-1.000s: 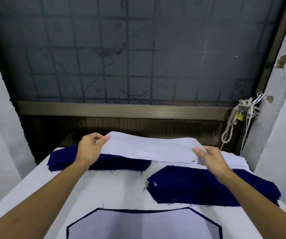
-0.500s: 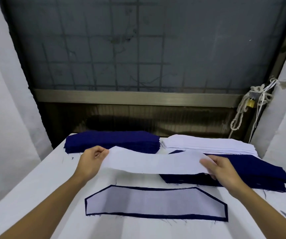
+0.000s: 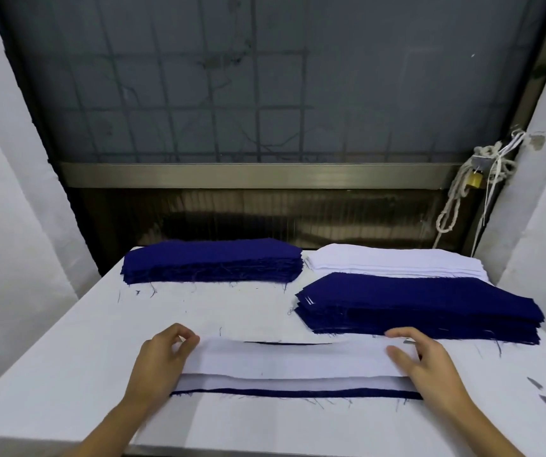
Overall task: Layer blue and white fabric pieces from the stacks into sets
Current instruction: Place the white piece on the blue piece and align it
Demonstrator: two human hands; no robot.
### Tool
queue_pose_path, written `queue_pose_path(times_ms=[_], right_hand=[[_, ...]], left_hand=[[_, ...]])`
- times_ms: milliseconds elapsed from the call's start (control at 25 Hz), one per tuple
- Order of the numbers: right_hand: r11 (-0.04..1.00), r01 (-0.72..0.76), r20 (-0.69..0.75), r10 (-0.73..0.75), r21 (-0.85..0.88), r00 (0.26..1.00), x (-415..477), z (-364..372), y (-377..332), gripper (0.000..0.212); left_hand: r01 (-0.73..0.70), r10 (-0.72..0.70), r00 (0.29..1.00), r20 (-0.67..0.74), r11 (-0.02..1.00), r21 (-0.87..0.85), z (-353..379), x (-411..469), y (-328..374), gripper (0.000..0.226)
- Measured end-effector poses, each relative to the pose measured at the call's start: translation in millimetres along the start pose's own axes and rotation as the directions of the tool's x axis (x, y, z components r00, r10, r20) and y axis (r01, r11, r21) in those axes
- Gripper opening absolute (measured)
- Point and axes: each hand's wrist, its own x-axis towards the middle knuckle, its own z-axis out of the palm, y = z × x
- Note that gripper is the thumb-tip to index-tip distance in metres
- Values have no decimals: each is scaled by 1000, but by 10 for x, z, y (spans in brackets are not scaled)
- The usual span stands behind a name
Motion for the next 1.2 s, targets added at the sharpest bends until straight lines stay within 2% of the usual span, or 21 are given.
queue_pose_path(times_ms=[160, 360, 600, 760, 1000, 1200], right_hand=[[993, -15, -19, 13, -116, 1000, -35, 47, 72, 28], [967, 60, -33, -70, -246, 997, -28, 78, 57, 40], [922, 115, -37, -138, -370, 990, -20, 120, 82, 33], [923, 116, -41, -140, -366, 989, -24, 122, 118, 32], [915, 126, -3, -138, -384, 990, -18, 131, 129, 52], [907, 127, -45, -158, -402, 986, -18, 138, 160, 50]], left_hand=[[-37, 42, 998, -52, 996, 83, 94, -70, -116, 18], [-41, 53, 995, -86, 990, 137, 112, -61, -102, 22], [-37, 46, 996, -81, 994, 103, 109, -66, -99, 18], [-34, 40, 997, -68, 995, 92, 111, -74, -97, 16], [-36, 42, 997, -58, 993, 113, 100, -78, -91, 19], [-50, 57, 997, -53, 991, 126, 114, -85, -110, 20]])
